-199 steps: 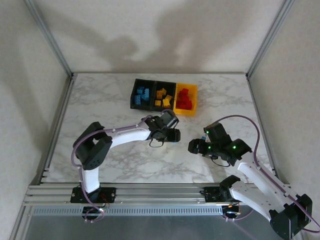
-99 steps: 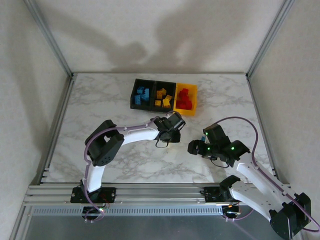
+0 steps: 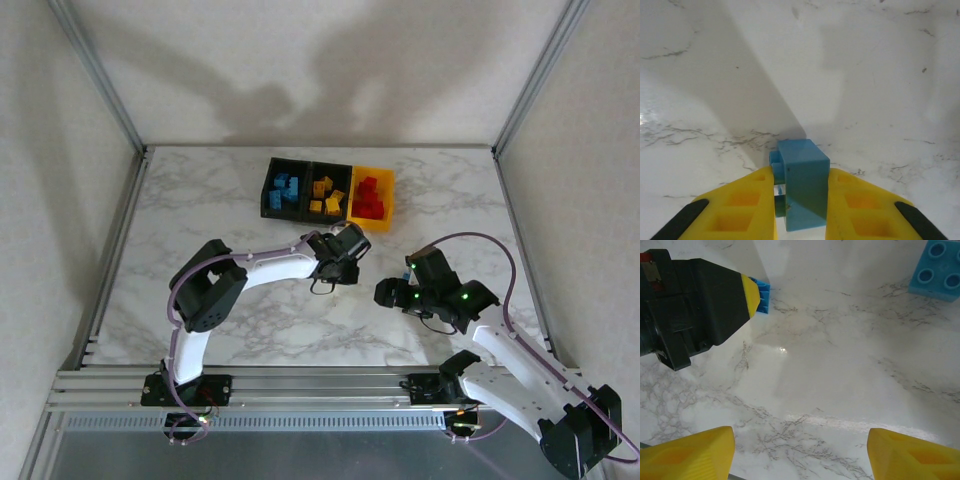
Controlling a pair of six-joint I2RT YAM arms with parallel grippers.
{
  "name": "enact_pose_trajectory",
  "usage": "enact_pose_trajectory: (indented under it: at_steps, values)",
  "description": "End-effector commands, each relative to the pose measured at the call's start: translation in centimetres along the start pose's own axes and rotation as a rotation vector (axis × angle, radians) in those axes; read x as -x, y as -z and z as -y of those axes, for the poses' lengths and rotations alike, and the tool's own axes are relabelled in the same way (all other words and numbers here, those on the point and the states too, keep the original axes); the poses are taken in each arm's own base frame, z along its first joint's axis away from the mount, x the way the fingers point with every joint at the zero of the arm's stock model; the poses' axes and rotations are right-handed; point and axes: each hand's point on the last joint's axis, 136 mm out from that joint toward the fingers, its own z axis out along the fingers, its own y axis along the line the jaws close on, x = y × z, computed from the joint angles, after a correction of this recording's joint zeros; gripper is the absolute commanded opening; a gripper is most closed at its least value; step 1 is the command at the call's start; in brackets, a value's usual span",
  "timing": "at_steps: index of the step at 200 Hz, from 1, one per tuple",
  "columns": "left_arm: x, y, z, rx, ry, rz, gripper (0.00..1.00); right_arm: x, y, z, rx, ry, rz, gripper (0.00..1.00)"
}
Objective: Sort the legos into containers by color
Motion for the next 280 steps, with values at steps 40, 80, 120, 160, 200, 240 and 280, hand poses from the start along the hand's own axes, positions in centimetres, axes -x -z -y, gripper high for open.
enact_pose_trajectory:
  at_steps: [40, 80, 120, 160, 200, 240, 280]
  values:
    - [6.2, 6.1, -4.1, 0.036, 0.061, 0.146, 0.20, 2.6, 0.3, -3.4, 0.113, 0.040, 0.051, 0.70]
    - [10.5, 8.2, -7.4, 0.073, 0.123, 0.227, 0.20, 5.6, -0.4, -6.4, 0.193, 0.077, 0.110, 0.69]
    - [14.8, 9.9, -10.8, 0.112, 0.187, 0.298, 0.21, 7.9, -1.6, -8.6, 0.250, 0.090, 0.148, 0.69]
    - [18.5, 10.4, -14.1, 0.165, 0.243, 0.345, 0.21, 8.8, -2.5, -9.5, 0.265, 0.097, 0.147, 0.68]
    - [20.5, 8.8, -16.3, 0.214, 0.260, 0.332, 0.21, 8.3, -3.1, -9.0, 0.259, 0.083, 0.133, 0.68]
    - [20.8, 6.2, -17.7, 0.276, 0.252, 0.294, 0.21, 8.0, -3.4, -8.5, 0.238, 0.081, 0.126, 0.68]
    - [20.3, 4.2, -18.7, 0.294, 0.277, 0.276, 0.21, 8.0, -3.4, -8.2, 0.229, 0.078, 0.126, 0.68]
